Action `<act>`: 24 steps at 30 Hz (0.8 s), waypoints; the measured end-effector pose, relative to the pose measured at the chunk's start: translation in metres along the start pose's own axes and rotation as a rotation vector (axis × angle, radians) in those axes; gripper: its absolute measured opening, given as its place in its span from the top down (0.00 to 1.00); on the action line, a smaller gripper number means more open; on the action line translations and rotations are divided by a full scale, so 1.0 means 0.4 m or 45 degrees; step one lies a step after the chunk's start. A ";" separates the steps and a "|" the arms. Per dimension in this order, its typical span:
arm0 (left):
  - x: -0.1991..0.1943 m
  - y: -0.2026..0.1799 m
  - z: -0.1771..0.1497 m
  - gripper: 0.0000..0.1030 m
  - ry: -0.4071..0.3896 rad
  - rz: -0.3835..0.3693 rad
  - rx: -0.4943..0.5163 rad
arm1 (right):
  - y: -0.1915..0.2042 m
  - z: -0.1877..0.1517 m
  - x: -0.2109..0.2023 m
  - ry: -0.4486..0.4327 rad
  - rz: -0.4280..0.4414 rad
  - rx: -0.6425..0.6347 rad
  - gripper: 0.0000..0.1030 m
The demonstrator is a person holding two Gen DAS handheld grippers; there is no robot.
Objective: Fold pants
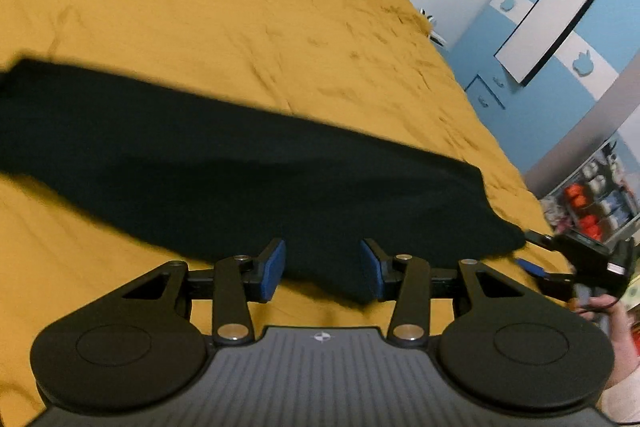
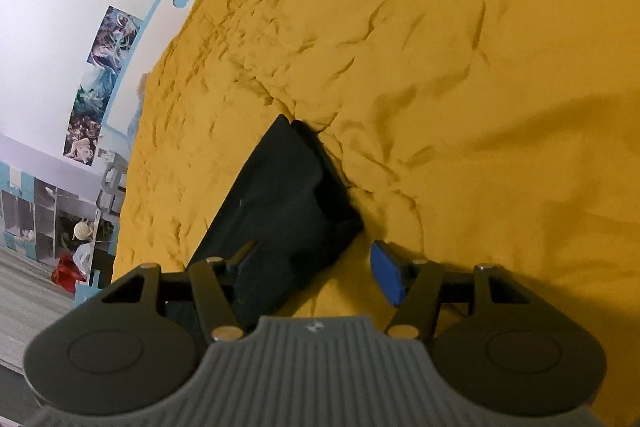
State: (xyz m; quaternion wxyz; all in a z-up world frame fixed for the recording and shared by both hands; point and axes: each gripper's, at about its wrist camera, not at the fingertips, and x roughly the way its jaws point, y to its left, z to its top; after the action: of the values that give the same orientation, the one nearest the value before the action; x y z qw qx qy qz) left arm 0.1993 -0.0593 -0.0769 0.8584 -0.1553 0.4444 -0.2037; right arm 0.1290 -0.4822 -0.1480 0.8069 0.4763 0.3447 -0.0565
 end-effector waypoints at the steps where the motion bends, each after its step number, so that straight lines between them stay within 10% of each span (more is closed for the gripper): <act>1: 0.015 -0.003 -0.013 0.50 0.016 -0.017 -0.027 | 0.003 0.000 0.009 0.003 0.016 0.003 0.45; 9: 0.137 -0.003 -0.064 0.50 0.061 -0.083 -0.259 | -0.028 0.002 0.031 -0.037 0.041 0.104 0.54; 13: 0.167 -0.011 -0.084 0.86 0.066 -0.060 -0.307 | -0.050 0.016 0.047 -0.055 0.083 0.191 0.70; 16: 0.158 -0.008 -0.079 0.90 0.041 -0.074 -0.343 | -0.049 0.027 0.038 -0.074 0.108 0.196 0.95; 24: 0.118 -0.071 -0.066 0.92 0.114 -0.032 -0.187 | -0.034 0.059 -0.001 -0.084 0.034 0.094 0.98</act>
State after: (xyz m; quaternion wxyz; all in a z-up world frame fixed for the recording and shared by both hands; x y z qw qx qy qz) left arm 0.1961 -0.1090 -0.1118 0.8215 -0.2141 0.4939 -0.1882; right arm 0.1347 -0.5085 -0.1505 0.8003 0.5083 0.3093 -0.0738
